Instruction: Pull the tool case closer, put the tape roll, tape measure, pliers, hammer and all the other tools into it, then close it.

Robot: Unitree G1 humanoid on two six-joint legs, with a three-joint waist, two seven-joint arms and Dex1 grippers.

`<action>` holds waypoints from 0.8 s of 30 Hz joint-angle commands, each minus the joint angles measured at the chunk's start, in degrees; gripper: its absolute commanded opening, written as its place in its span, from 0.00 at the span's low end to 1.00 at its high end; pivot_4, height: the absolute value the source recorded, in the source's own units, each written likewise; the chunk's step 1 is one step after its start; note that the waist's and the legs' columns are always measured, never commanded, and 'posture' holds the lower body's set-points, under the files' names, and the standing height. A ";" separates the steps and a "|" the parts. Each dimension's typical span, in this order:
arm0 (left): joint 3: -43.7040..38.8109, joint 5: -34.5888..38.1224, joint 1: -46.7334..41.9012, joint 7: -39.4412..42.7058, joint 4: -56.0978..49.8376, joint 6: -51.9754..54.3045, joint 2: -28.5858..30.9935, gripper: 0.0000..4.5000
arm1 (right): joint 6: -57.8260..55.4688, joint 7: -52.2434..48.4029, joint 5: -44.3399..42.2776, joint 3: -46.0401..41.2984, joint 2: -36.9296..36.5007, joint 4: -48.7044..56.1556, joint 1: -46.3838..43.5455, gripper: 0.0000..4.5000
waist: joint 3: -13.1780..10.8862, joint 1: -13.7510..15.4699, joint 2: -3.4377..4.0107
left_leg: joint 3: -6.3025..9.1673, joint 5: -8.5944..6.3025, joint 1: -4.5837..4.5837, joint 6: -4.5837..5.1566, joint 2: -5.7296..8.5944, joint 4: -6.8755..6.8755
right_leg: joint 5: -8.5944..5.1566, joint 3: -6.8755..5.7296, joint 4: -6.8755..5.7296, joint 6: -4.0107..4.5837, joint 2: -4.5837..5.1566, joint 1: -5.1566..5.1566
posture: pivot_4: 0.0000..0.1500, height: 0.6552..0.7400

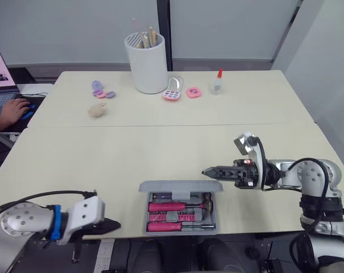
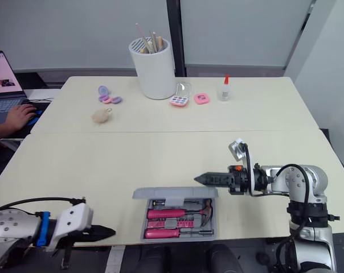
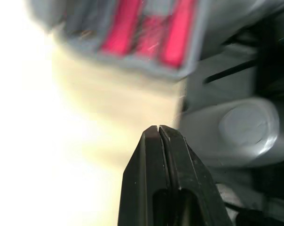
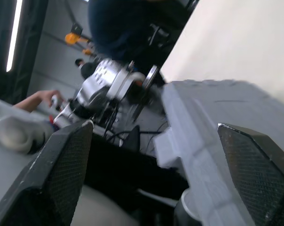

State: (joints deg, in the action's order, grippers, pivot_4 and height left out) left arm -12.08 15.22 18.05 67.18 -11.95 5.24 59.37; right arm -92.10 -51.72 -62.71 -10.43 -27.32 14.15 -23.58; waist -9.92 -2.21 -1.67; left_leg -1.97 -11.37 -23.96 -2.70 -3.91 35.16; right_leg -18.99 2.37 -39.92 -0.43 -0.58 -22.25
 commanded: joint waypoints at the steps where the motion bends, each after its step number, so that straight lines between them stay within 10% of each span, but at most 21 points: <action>1: -1.01 -1.44 -4.81 -5.01 3.75 -2.22 -3.34 0.00 | 0.29 3.37 -3.42 -1.91 -2.27 7.41 2.69 0.99 | -0.01 0.22 -0.01 | -0.03 0.00 -0.05 0.00 0.02 0.00 | 0.01 0.02 0.06 -0.01 0.04 -0.01 | 1.00 1.00; 5: -1.17 -3.62 -10.07 -10.30 7.06 -6.59 -7.68 0.00 | 13.92 4.22 6.33 1.84 -8.44 12.85 3.37 0.99 | -0.09 0.20 -0.18 | -0.11 0.00 -0.17 0.00 0.14 0.00 | 0.06 0.07 0.10 -0.08 0.18 -0.08 | 1.00 1.00; 10: -1.01 -2.32 -14.16 -10.92 9.60 -6.63 -9.33 0.25 | 54.79 1.06 37.71 15.21 -19.20 6.89 5.64 1.00 | -0.10 0.23 -0.28 | -0.06 0.00 -0.18 0.00 0.16 -0.01 | 0.05 -0.01 0.26 -0.12 0.18 -0.07 | 1.00 1.00; 21: 0.48 -1.24 -22.42 -10.06 17.53 -7.13 -11.81 0.99 | 86.26 0.74 54.34 16.53 -18.12 -15.50 6.42 1.00 | -0.11 0.41 -0.30 | -0.09 0.01 -0.16 -0.01 0.22 -0.02 | 0.21 0.01 0.18 0.15 0.16 -0.03 | 1.00 1.00; 24: 0.94 -1.95 -24.11 -10.23 19.15 -7.72 -12.40 0.99 | 86.38 1.61 54.11 15.50 -16.56 -15.42 6.43 1.00 | -0.11 0.30 -0.30 | -0.10 0.01 -0.08 -0.02 0.21 -0.01 | 0.21 0.03 0.03 0.15 0.14 -0.02 | 1.00 1.00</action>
State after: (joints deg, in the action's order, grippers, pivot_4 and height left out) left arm -11.39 13.09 -5.52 56.98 7.18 -1.54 46.91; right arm -6.90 -50.65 -8.17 7.20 -43.92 -2.47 -16.90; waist -10.03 -1.92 -1.97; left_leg -2.08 -11.36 -24.01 -2.73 -3.70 35.14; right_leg -18.77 2.41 -39.94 -0.28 -0.45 -22.27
